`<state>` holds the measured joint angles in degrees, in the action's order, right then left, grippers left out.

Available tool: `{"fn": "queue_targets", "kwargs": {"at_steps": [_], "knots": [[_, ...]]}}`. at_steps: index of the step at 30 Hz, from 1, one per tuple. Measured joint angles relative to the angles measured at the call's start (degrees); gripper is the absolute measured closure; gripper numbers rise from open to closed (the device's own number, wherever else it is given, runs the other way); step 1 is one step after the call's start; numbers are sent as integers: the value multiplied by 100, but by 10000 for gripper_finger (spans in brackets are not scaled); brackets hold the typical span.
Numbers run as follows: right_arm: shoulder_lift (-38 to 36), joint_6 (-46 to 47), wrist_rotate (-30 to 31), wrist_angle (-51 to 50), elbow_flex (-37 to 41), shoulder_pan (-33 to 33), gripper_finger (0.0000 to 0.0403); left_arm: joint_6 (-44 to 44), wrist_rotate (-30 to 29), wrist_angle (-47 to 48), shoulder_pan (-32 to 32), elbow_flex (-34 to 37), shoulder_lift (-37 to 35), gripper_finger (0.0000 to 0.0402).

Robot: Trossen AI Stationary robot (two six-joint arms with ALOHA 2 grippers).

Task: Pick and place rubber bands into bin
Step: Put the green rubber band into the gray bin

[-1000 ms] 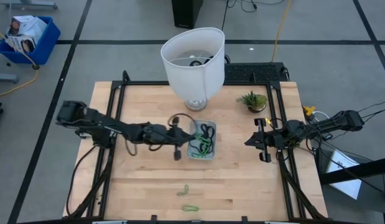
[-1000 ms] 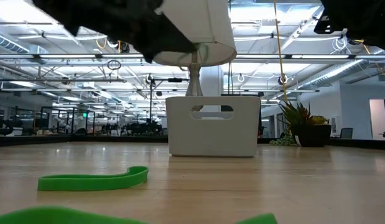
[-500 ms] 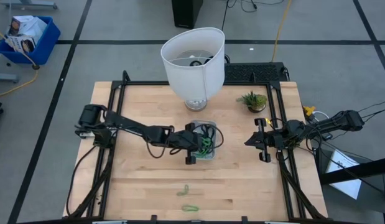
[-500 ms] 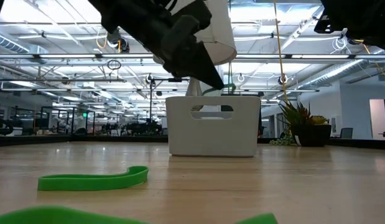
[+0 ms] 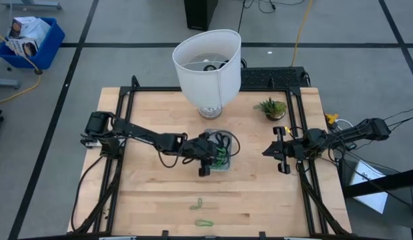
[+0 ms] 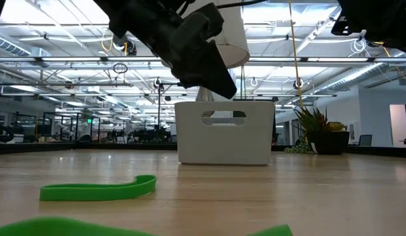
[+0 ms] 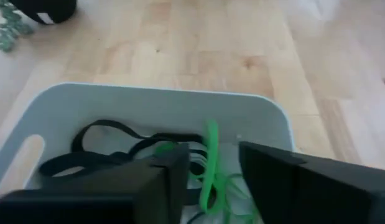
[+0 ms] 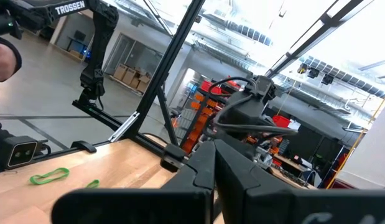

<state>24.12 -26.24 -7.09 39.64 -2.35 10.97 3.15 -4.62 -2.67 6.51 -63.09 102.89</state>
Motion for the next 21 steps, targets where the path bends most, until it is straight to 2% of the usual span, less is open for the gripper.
{"fn": "queue_targets", "kwargs": {"at_steps": [6,11,16,19,21], "knots": [[0,2,0,0,0,2,403,-162,-138,-3,10,0,0,177],[0,1,0,0,0,0,403,-404,-8,-123,160,2,-62,149],[0,-4,0,-4,-1,-43,403,-437,-74,-1,696,-44,-358,164],[2,0,-2,-24,0,-144,403,-246,-354,266,1029,-44,-400,201],[1,1,-8,-56,-2,-203,403,-198,-442,444,1254,-44,-398,241]]}}
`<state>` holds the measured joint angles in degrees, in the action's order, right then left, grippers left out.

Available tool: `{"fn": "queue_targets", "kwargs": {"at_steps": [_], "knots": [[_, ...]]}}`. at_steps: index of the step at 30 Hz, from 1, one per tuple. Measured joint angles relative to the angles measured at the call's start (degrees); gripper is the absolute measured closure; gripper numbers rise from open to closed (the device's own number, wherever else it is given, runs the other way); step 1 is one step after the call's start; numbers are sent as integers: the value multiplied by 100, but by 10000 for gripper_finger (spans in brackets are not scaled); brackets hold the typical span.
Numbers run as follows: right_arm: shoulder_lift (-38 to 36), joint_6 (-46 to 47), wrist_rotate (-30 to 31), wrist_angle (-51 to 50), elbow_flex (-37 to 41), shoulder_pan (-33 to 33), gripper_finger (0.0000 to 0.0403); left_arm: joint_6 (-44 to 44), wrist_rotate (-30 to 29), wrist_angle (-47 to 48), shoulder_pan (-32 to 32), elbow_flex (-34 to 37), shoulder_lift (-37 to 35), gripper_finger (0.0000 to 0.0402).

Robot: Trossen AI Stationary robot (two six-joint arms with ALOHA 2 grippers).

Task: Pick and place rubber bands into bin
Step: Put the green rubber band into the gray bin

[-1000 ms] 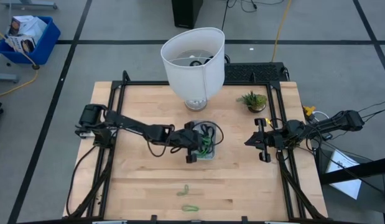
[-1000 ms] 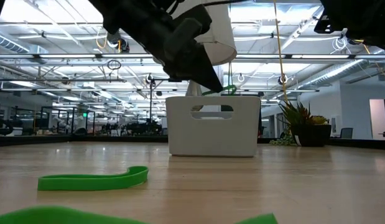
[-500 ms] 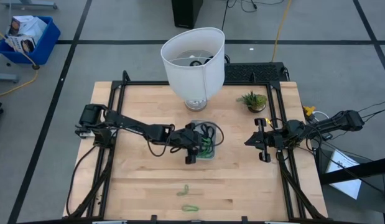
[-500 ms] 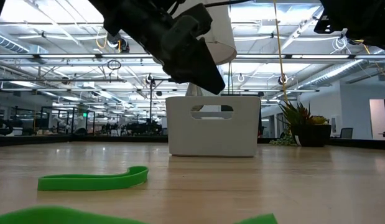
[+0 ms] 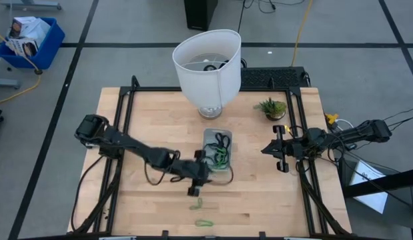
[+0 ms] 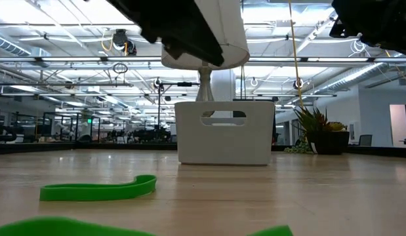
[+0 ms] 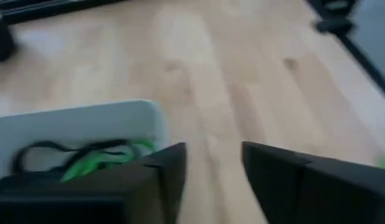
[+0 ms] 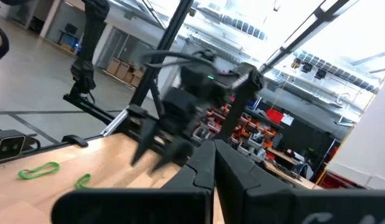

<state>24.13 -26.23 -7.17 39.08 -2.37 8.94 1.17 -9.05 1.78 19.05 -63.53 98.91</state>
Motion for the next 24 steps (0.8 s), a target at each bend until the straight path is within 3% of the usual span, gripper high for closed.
{"fn": "queue_targets", "kwargs": {"at_steps": [6,15,20,24], "knots": [[1,149,-32,-28,1,-106,403,184,1,140,579,0,2,387],[-1,282,-37,-30,1,-109,403,1195,17,363,1026,9,263,396],[1,303,-38,-30,0,-110,403,1781,154,365,1395,7,548,379],[1,303,-38,-30,2,-108,403,2094,-210,372,1695,7,719,376]]}}
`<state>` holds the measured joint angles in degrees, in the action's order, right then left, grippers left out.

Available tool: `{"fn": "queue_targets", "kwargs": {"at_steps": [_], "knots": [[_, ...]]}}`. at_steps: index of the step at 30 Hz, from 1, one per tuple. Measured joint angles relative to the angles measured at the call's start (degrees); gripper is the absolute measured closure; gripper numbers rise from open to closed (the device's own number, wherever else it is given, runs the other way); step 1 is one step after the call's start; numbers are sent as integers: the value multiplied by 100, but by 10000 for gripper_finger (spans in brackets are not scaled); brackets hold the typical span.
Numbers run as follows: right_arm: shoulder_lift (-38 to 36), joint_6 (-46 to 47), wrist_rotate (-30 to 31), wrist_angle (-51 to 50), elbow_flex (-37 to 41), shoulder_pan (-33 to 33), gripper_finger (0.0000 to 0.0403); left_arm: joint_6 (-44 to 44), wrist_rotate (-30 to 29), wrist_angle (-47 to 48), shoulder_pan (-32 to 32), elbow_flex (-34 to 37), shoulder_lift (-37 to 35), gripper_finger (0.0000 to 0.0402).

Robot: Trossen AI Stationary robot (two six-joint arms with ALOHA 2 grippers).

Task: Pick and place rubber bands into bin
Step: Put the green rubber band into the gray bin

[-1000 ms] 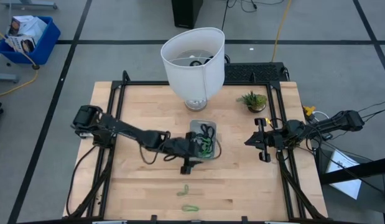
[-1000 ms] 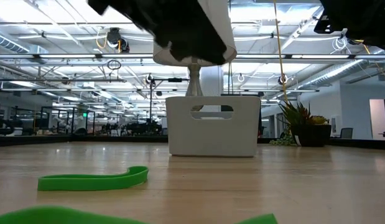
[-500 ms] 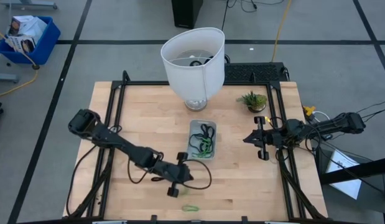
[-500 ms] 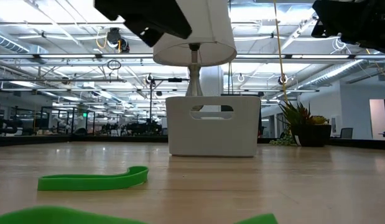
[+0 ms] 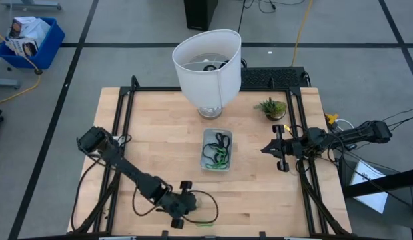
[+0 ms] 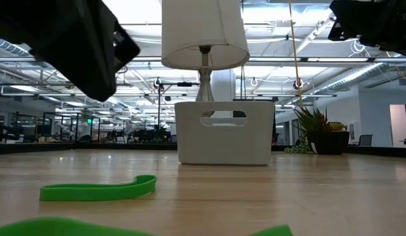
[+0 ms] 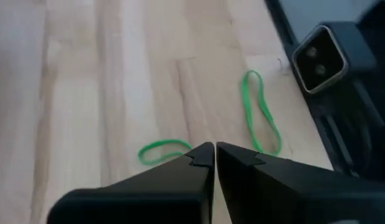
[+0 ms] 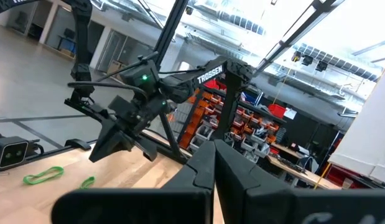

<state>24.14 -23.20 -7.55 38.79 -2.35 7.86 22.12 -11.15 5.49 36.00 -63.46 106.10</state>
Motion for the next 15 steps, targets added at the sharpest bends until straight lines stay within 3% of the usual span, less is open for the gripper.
{"fn": "queue_targets", "kwargs": {"at_steps": [3,7,15], "knots": [[0,2,-2,0,0,-1,403,543,-263,35,13,0,60,376],[0,152,-2,0,-1,-1,403,918,-95,29,-75,-9,118,363],[1,167,-2,1,0,-1,403,1085,70,45,-28,-7,564,242]]}}
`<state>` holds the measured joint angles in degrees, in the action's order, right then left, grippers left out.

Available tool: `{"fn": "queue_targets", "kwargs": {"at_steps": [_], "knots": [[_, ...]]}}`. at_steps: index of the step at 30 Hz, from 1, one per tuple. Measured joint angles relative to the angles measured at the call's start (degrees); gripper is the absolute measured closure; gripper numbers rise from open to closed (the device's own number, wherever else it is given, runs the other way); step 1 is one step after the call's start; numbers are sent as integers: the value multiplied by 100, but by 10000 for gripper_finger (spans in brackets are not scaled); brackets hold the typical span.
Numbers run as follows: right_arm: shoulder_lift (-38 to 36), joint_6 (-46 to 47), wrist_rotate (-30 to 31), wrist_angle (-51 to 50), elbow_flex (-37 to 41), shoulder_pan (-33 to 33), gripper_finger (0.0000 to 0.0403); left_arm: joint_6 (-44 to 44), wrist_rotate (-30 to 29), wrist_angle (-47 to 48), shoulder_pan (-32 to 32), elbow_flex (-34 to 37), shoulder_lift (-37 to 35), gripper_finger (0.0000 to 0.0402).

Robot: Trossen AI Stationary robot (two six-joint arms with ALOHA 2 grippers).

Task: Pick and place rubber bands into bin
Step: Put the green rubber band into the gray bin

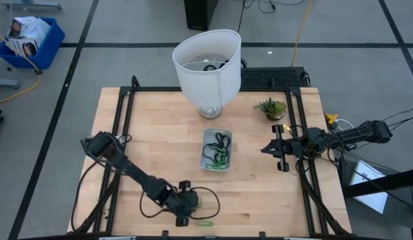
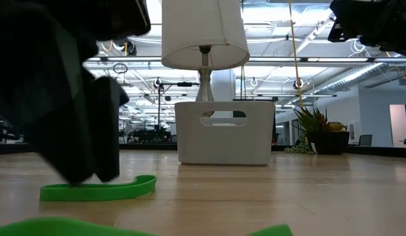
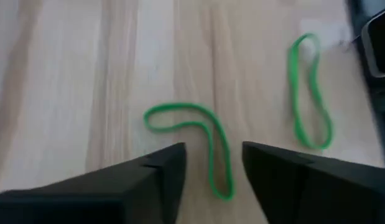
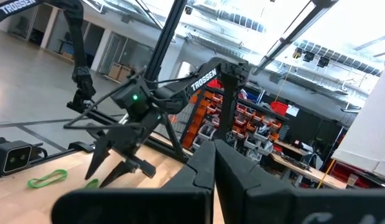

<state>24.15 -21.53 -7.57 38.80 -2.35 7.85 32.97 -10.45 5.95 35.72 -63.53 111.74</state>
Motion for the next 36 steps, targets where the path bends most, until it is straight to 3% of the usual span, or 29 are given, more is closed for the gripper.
{"fn": "queue_targets", "kwargs": {"at_steps": [7,13,25,33,36], "knots": [[4,-12,0,0,-2,1,403,-10,167,145,29,-20,129,152],[4,-15,0,0,-2,1,403,-93,-90,286,51,52,141,147],[4,-42,0,-1,-2,0,403,-395,-345,190,49,68,530,245],[4,-60,2,-1,-2,1,403,-682,-55,52,23,70,535,383],[3,-60,2,-1,0,1,403,-944,-107,-35,41,106,420,389]]}}
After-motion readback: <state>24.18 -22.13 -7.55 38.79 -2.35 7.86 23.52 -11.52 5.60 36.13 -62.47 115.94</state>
